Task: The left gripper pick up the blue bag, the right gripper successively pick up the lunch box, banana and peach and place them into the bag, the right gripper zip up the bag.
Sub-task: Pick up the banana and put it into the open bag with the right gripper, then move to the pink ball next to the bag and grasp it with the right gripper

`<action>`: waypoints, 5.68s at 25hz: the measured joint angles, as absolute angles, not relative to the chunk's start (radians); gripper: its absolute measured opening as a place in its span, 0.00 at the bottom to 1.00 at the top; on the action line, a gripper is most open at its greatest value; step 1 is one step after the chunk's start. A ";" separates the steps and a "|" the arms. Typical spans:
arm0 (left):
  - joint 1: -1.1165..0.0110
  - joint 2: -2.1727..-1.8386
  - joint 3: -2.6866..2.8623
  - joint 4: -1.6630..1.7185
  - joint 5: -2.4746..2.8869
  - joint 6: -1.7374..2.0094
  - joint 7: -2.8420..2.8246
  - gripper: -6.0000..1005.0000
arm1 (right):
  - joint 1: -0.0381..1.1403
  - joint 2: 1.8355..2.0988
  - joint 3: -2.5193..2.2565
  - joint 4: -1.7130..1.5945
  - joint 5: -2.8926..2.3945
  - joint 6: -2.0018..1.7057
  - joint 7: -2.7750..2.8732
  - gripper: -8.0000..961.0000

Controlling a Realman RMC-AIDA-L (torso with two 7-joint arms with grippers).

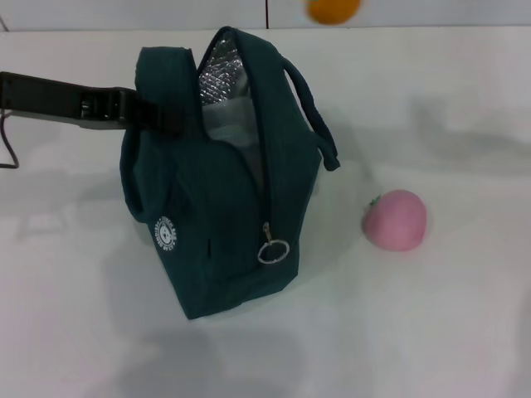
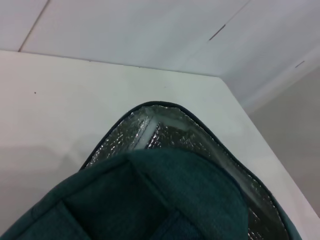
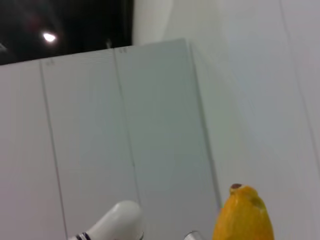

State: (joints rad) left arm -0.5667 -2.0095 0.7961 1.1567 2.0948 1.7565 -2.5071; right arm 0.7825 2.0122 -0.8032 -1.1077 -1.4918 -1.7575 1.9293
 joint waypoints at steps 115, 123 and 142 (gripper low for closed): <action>-0.555 -2.011 0.788 1.132 2.088 1.733 -2.496 0.04 | 0.554 1.913 -1.102 -0.674 -1.817 -1.411 1.617 0.73; -0.560 -2.011 0.788 1.125 2.088 1.733 -2.496 0.04 | 0.591 1.960 -1.108 -0.675 -1.932 -1.356 1.633 0.73; -0.561 -2.005 0.788 1.124 2.088 1.732 -2.496 0.04 | 0.593 2.009 -1.126 -0.763 -2.006 -1.322 1.632 0.61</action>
State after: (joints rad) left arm -0.5615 -2.0055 0.7885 1.1243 2.0877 1.7316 -2.4958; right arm 0.5927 2.0086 -1.1259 -0.7631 -2.0060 -1.3220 1.6321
